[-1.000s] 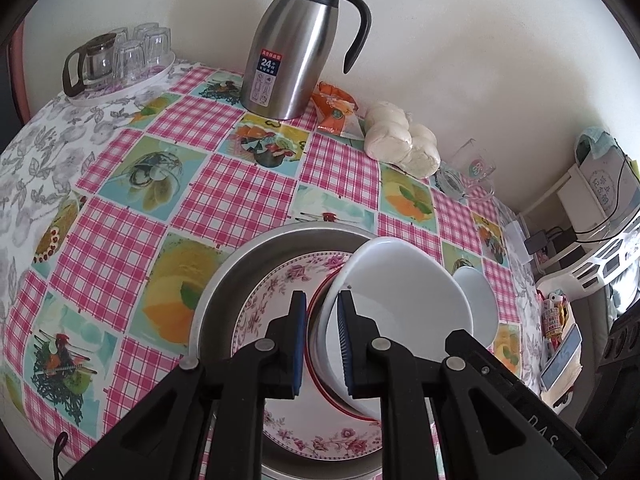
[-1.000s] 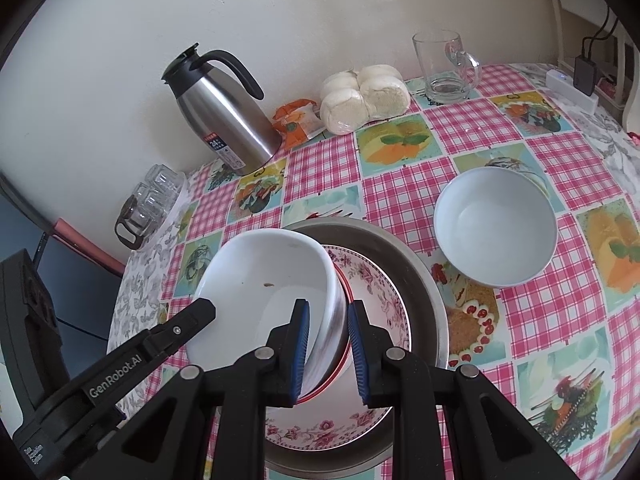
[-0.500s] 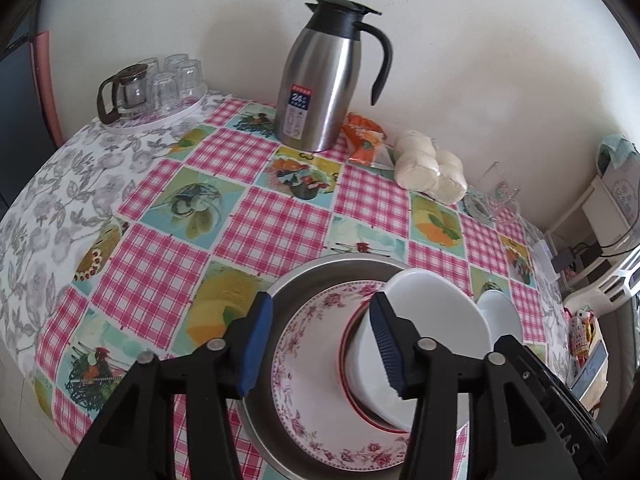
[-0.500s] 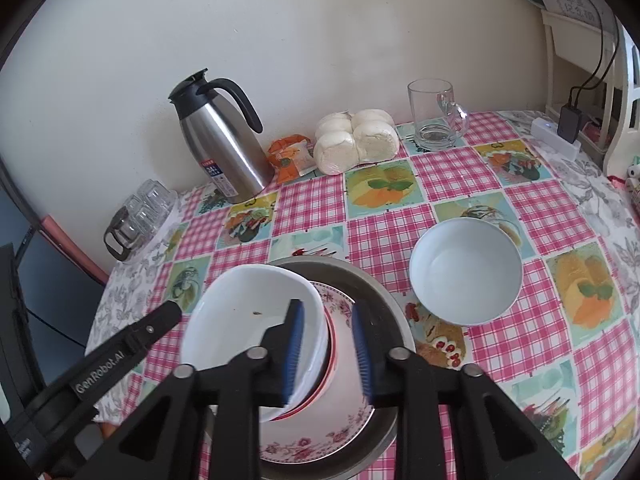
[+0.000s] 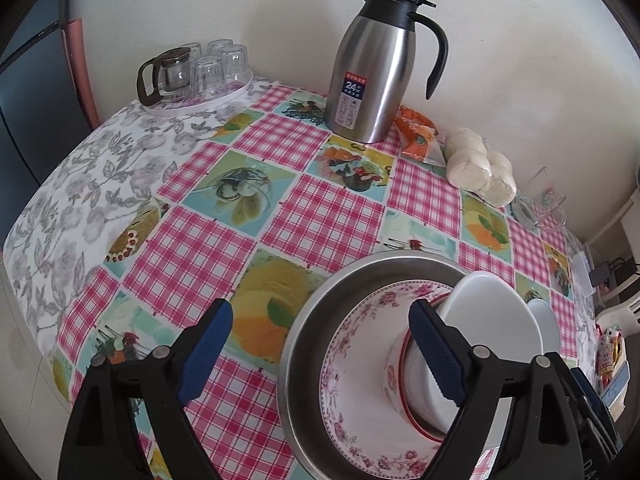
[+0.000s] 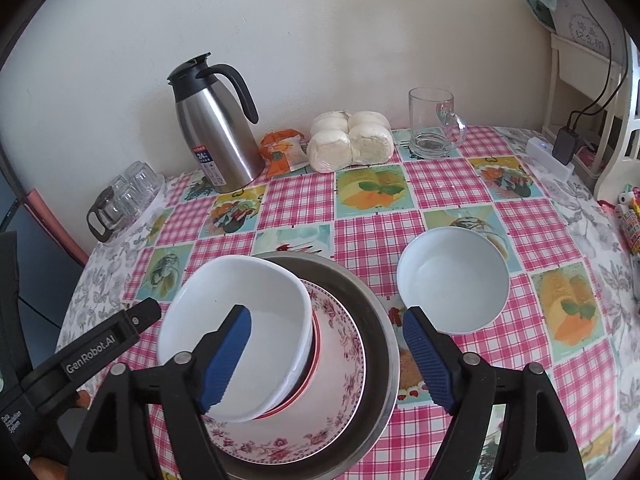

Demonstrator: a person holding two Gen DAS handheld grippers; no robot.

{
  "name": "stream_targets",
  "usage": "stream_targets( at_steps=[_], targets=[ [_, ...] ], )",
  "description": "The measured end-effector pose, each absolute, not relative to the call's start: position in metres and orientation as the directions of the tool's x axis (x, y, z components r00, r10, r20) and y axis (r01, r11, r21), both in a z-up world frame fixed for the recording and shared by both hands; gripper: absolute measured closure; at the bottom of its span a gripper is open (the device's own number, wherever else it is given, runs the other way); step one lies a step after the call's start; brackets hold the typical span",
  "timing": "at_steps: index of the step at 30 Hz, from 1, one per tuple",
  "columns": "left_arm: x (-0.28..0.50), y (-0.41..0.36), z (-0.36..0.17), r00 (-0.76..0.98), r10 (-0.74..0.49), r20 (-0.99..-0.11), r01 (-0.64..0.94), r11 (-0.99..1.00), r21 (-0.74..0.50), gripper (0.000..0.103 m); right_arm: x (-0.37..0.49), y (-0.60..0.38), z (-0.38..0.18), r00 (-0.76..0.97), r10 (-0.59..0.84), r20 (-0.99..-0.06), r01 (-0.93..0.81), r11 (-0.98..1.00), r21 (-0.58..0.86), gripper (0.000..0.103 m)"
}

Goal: Organize plates and bowls
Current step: 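Open both tools and release the white square bowl, then move both tools to the light blue round bowl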

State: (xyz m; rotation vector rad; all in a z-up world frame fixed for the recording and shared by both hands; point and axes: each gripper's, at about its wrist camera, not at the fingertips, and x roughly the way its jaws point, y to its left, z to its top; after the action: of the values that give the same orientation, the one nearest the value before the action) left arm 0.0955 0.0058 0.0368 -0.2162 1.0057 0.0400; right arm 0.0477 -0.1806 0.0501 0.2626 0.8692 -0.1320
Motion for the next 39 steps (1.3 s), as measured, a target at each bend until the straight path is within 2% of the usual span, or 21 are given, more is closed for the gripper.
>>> stream_targets(
  at_steps=[3, 5, 10, 12, 18, 26, 34, 39],
  targets=[
    [0.095, 0.008, 0.036, 0.532, -0.061, -0.844, -0.145, 0.976, -0.162, 0.012, 0.048, -0.180, 0.048, 0.636, -0.014, -0.772, 0.218, 0.962, 0.163, 0.011],
    [0.095, 0.009, 0.036, 0.530, -0.059, -0.846, -0.151, 0.975, -0.162, 0.012, 0.047, -0.179, 0.049, 0.641, -0.022, -0.767, 0.217, 0.964, 0.154, 0.001],
    [0.094, 0.010, 0.036, 0.520, -0.047, -0.853, -0.165, 0.974, -0.154, 0.009, 0.047, -0.180, 0.049, 0.641, -0.023, -0.767, 0.219, 0.964, 0.153, 0.000],
    [0.094, 0.011, 0.036, 0.516, -0.044, -0.855, -0.174, 0.972, -0.155, 0.003, 0.047, -0.181, 0.049, 0.638, -0.025, -0.770, 0.219, 0.964, 0.151, 0.000],
    [0.089, 0.015, 0.045, 0.551, -0.042, -0.833, -0.194, 0.965, -0.178, 0.003, 0.043, -0.183, 0.053, 0.653, -0.026, -0.757, 0.215, 0.965, 0.153, 0.000],
    [0.079, 0.003, 0.063, 0.637, -0.055, -0.769, -0.157, 0.967, -0.200, 0.003, 0.037, -0.193, 0.064, 0.686, -0.062, -0.725, 0.242, 0.959, 0.147, 0.000],
    [0.066, -0.022, 0.087, 0.738, -0.122, -0.664, -0.050, 0.971, -0.234, 0.003, 0.025, -0.228, 0.077, 0.723, -0.105, -0.682, 0.317, 0.928, 0.194, 0.000],
    [0.060, -0.041, 0.097, 0.757, -0.202, -0.622, 0.031, 0.961, -0.274, 0.003, 0.018, -0.259, 0.076, 0.708, -0.156, -0.689, 0.398, 0.893, 0.208, 0.000]
  ],
)
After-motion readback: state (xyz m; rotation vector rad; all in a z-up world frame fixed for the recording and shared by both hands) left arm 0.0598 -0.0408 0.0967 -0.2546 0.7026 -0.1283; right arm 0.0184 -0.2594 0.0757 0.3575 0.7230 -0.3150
